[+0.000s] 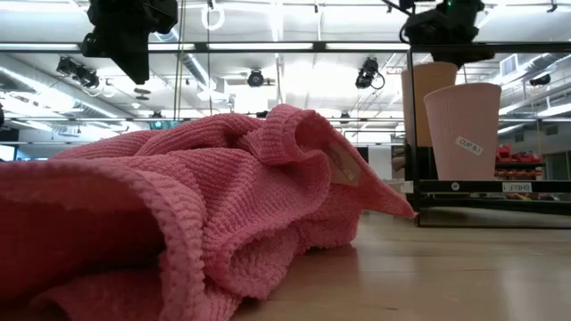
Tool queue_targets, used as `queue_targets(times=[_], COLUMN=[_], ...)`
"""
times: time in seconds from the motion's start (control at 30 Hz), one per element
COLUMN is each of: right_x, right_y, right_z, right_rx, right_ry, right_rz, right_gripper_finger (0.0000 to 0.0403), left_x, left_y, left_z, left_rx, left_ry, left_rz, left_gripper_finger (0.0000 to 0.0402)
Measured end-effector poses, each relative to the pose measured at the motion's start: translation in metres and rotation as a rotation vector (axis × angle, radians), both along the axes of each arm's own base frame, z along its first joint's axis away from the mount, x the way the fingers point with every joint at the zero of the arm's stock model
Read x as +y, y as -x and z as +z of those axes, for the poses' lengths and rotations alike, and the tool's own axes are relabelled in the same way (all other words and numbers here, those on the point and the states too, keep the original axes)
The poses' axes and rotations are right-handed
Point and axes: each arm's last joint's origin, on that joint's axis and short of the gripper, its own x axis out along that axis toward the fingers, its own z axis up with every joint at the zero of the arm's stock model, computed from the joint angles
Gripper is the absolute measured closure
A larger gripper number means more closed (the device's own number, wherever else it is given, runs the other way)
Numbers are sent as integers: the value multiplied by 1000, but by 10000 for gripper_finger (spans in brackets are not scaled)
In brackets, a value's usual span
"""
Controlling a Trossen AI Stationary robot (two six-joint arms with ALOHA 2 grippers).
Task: Stack small to large cups/mugs on shelf
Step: Put the orange cup on the shelf
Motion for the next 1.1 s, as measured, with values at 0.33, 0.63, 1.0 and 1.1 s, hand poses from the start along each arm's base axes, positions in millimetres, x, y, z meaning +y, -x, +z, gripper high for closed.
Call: queue_targets(times=[0.33,0.63,1.0,1.1], right_x=[-5,-5,-4,-7], right_y=[-12,-12,-17,-22], right_z=[-37,-40,-44,-49], right_rx=[7,25,44,65], right_ry=[-51,-64,-78,-87], right_rz=[14,16,25,32], right_gripper_finger=[400,400,400,400], left_x=[0,0,0,0], left_y=[0,0,-1,-1], left_z=[0,0,0,0], left_rx=[-4,-6,-10,-10], left_ry=[0,5,5,5], left_rz=[1,10,9,9], left_gripper_finger=[337,337,334,336])
